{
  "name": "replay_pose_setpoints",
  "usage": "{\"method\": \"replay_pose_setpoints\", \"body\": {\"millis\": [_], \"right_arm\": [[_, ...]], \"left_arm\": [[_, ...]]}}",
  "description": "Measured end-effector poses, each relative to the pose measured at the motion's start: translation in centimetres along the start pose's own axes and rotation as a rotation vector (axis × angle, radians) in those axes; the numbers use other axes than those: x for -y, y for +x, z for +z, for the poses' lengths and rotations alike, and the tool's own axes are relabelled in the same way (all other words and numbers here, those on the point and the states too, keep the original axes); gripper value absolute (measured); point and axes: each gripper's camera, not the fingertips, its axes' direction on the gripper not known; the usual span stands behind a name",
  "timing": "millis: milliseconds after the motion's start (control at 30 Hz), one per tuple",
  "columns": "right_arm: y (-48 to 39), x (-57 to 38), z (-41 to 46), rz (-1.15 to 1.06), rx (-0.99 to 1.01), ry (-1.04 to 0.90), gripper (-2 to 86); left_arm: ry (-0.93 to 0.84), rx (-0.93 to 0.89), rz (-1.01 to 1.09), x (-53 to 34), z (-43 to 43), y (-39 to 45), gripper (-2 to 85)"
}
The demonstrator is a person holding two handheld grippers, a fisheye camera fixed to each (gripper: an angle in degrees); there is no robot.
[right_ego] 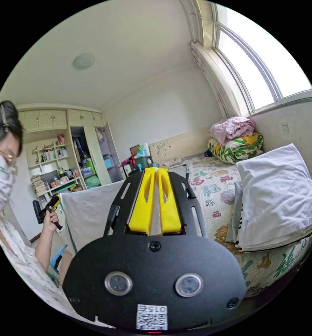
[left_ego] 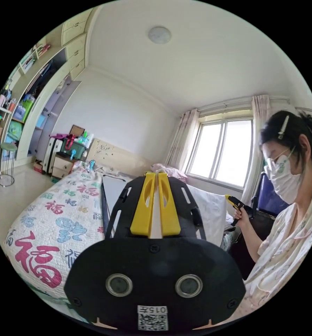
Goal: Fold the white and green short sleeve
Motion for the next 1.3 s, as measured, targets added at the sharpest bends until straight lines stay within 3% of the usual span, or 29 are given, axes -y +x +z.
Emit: {"method": "replay_pose_setpoints", "body": {"millis": [233,300,433,567,700,767,833,900,1000,1100,1300], "right_arm": [[7.1,-0.3,23.8,0.054,-0.183,-0.281,-0.1],[8.6,-0.1,29.9,0.071,-0.334,-0.407,-0.3],[6.6,0.0,29.5,-0.114,-0.177,-0.438,1.4],[8.7,-2.5,27.0,-0.151,-0.143,-0.647,7.4],[15.8,-4.6,25.2,0.117,-0.161,-0.835,8.2],[17.7,-2.9,23.4,0.2,-0.074,-0.736,7.5],[19.1,-1.4,23.3,0.25,-0.05,-0.761,8.3],[19.7,-0.9,24.7,0.215,-0.107,-0.909,10.3],[20.0,-2.1,26.8,0.162,-0.093,-1.084,10.8],[20.7,-2.7,28.4,0.15,-0.106,-1.151,9.4],[21.0,-0.8,29.1,0.029,-0.148,-1.245,3.8]], "left_arm": [[-0.255,0.281,-0.155,-3.6,18.6,-9.4,3.0],[-0.317,0.305,-0.244,-3.7,21.1,-10.6,6.0],[-0.341,0.141,-0.151,-2.0,19.1,-6.8,6.4],[-0.627,0.014,-0.109,-2.5,18.1,-4.0,7.5],[-0.779,0.058,-0.258,-4.1,16.8,-3.8,9.3],[-0.766,0.077,-0.332,-4.3,15.6,-4.0,10.3],[-0.762,0.146,-0.367,-4.0,14.5,-4.4,11.0],[-0.811,0.272,-0.378,-3.4,14.2,-4.9,11.9],[-0.884,0.262,-0.387,-2.7,15.4,-5.2,12.6],[-1.027,0.226,-0.364,-2.4,18.0,-5.5,12.3],[-1.073,0.206,-0.383,-0.6,19.3,-6.7,8.0]]}}
